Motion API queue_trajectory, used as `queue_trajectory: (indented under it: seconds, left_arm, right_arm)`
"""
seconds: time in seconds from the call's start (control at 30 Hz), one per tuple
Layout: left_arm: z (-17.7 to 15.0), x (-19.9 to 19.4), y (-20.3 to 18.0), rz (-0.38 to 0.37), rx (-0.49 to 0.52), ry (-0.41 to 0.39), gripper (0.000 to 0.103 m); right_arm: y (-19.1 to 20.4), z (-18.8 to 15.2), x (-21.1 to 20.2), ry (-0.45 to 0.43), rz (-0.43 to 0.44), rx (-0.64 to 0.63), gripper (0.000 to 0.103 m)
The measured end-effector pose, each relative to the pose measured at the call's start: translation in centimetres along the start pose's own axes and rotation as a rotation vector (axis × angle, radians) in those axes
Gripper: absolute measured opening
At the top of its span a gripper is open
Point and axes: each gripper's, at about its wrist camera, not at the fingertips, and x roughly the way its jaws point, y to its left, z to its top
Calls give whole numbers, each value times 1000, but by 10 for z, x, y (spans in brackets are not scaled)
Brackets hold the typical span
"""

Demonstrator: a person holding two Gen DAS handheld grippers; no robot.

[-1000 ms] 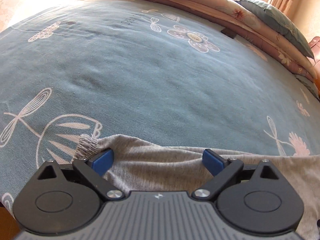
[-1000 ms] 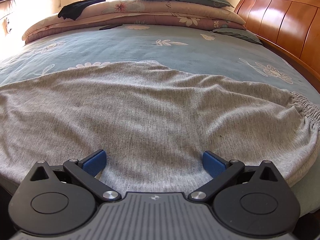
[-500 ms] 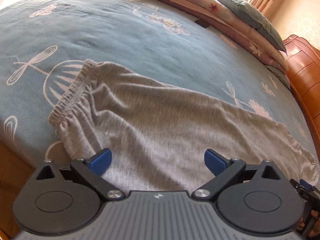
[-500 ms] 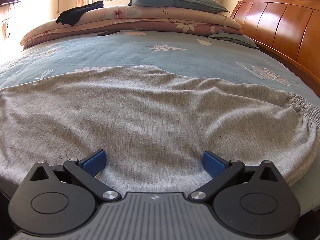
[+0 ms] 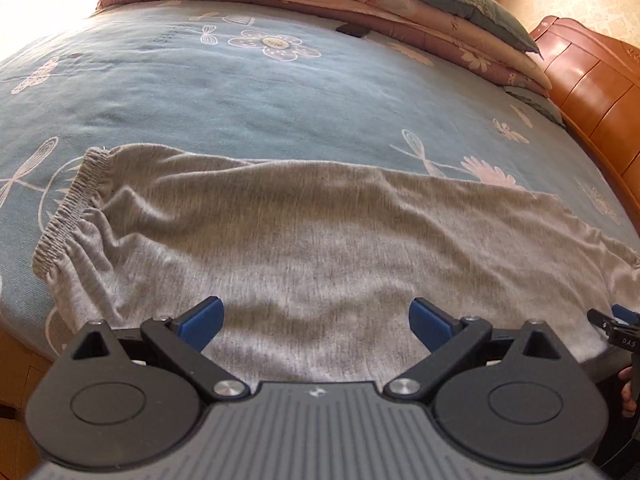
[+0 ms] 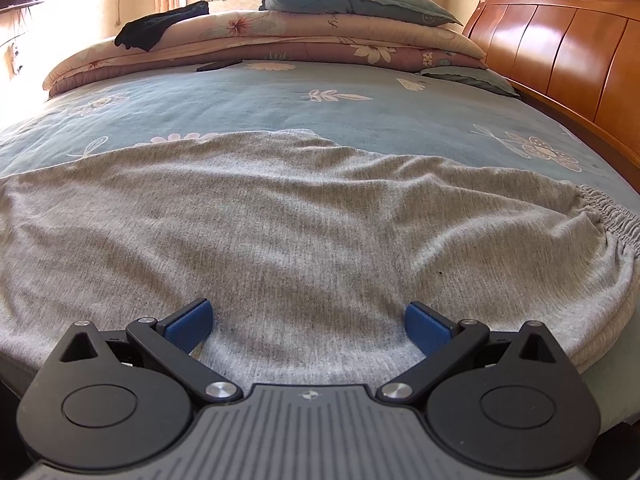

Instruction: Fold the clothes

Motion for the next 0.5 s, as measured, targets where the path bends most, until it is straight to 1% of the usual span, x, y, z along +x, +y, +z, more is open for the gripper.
queue_trajectory:
  seconds: [0.17, 0.2, 0.3, 0.4, 0.5]
  left_arm:
    - [-6, 5, -1, 190, 38, 72, 99]
    - [-5, 1, -5, 194, 54, 58, 99]
    - [5, -10, -24, 163, 112, 3, 99]
    - [24, -6, -53, 46, 152, -20, 99]
    - [40, 12, -89, -13, 211, -17, 99]
  right_arm:
    - [-3, -2, -1, -10, 18, -11, 103]
    - [-2, -3, -1, -13, 17, -10, 103]
    - [-1, -4, -1, -24, 7, -5, 103]
    - [-1, -3, -1, -25, 6, -5, 103]
    - [-2, -3, -1, -20, 10, -6, 103]
